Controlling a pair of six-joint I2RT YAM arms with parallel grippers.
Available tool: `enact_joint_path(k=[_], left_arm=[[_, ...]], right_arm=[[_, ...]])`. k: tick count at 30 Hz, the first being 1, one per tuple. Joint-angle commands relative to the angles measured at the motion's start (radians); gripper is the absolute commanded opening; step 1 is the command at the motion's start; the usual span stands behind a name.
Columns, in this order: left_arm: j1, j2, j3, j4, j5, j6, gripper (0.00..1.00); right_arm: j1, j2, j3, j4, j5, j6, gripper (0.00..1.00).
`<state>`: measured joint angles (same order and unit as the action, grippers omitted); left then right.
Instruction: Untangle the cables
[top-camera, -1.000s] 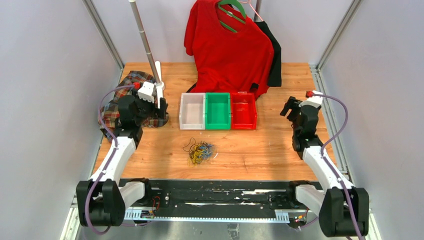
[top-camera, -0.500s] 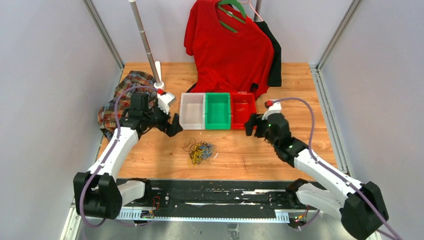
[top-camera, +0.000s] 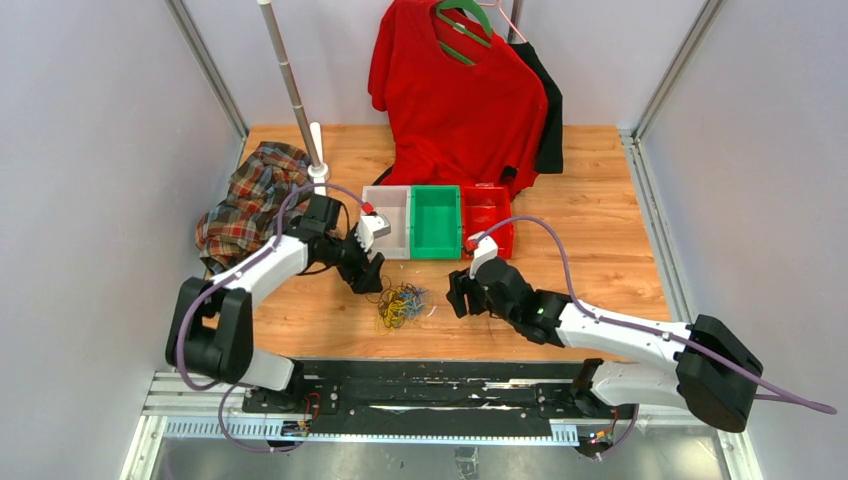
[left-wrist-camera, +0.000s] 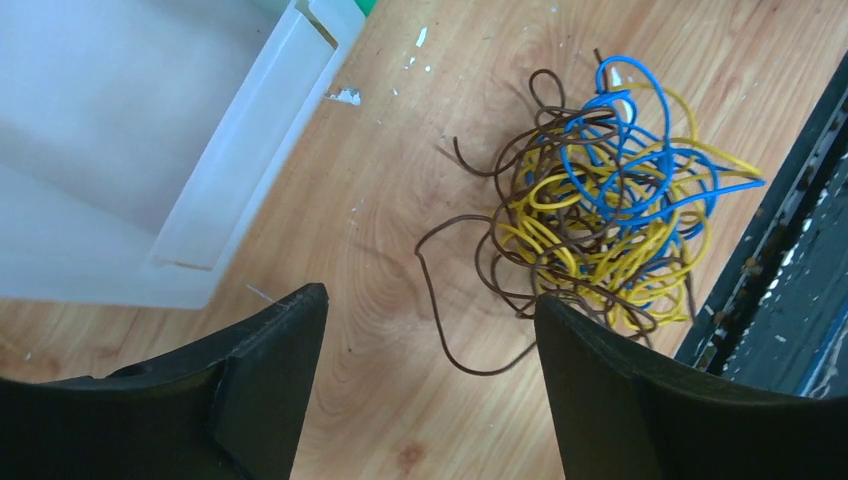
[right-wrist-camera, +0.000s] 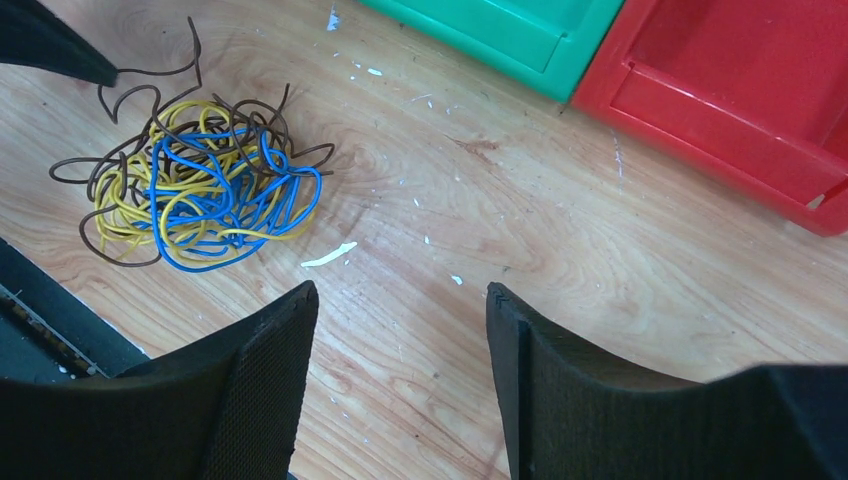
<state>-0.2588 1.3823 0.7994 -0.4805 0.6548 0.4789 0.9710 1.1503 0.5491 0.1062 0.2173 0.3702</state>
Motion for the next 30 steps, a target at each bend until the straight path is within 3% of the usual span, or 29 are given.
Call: enact_joint_path(k=[1,13,24,30], left_arm=[[-0.006,0.098,0.079,-0.036,0.047,0.099,0.77],[-0.008,0.182,0.106,0.017,0.129,0.112,0.67],[-0.009,0.209,0.149,-0.027,0.166,0.127,0.28],[-0.011,0.162,0.118,-0.027,0.187,0.120,0.23]], right_arm=[[0.015,0.003,0.018,0.033,-0.009,0.009,0.62],[0.015,0.022,0.032,0.029,-0.053,-0.007,0.59],[0.016,0.006,0.044,0.027,-0.071,-0.013,0.53],[0.015,-0.012,0.046,0.015,-0.070,-0.014,0.52]])
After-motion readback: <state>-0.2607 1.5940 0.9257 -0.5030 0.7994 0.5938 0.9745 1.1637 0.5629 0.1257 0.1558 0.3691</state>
